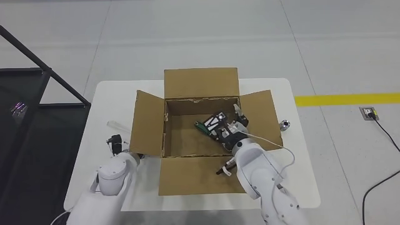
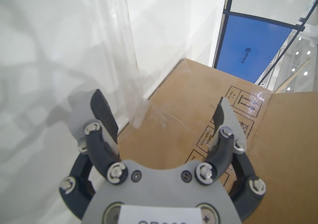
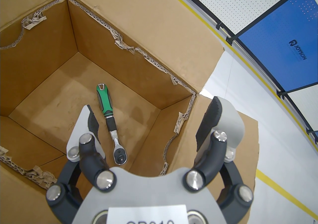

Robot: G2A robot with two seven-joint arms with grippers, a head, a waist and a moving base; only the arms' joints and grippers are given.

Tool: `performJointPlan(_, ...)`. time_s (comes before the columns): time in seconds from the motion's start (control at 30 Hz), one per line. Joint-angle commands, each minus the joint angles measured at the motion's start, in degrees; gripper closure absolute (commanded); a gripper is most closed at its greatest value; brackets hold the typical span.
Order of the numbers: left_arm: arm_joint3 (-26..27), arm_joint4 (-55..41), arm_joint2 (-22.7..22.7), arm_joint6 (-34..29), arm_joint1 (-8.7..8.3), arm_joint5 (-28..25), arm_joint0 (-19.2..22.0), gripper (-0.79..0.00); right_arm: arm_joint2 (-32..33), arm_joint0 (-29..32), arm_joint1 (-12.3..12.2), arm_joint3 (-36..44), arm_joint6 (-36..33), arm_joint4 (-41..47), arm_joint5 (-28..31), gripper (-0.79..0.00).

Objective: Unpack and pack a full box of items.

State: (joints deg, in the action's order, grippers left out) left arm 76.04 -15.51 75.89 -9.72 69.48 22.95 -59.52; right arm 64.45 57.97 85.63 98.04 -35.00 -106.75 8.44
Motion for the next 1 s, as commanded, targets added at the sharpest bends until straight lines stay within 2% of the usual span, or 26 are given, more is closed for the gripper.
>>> performJointPlan(0.0,-0.7,0.0,-0.3,0.4,0.15,0.1,0.5,-0.785,0.1,0.2,0.0,0.2,0.0,-0.1,-0.1,-0.785)
performJointPlan(0.23,-3.3,-0.4,-1.4,1.8,0.78,1.3,2.5,-0.702,0.5,1.0,0.0,0.7,0.0,-0.3,-0.2,-0.785)
performJointPlan(0.5,-5.7,0.2,-2.4,1.7,1.26,1.7,4.5,-0.705,1.1,2.3,-0.1,1.8,0.2,-0.5,-0.5,-0.785)
performJointPlan(0.73,-7.6,0.1,-3.0,1.4,1.67,1.9,5.9,-0.668,1.4,3.0,-0.1,2.4,0.4,-0.7,-0.6,-0.785)
performJointPlan(0.9,-8.5,-0.1,-3.1,1.2,1.92,1.8,6.6,-0.579,1.6,3.3,-0.1,2.7,0.5,-0.7,-0.7,-0.785)
performJointPlan(0.97,-8.6,-0.2,-3.0,1.2,1.99,1.8,6.7,-0.462,1.6,3.4,-0.1,2.7,0.4,-0.8,-0.7,-0.785)
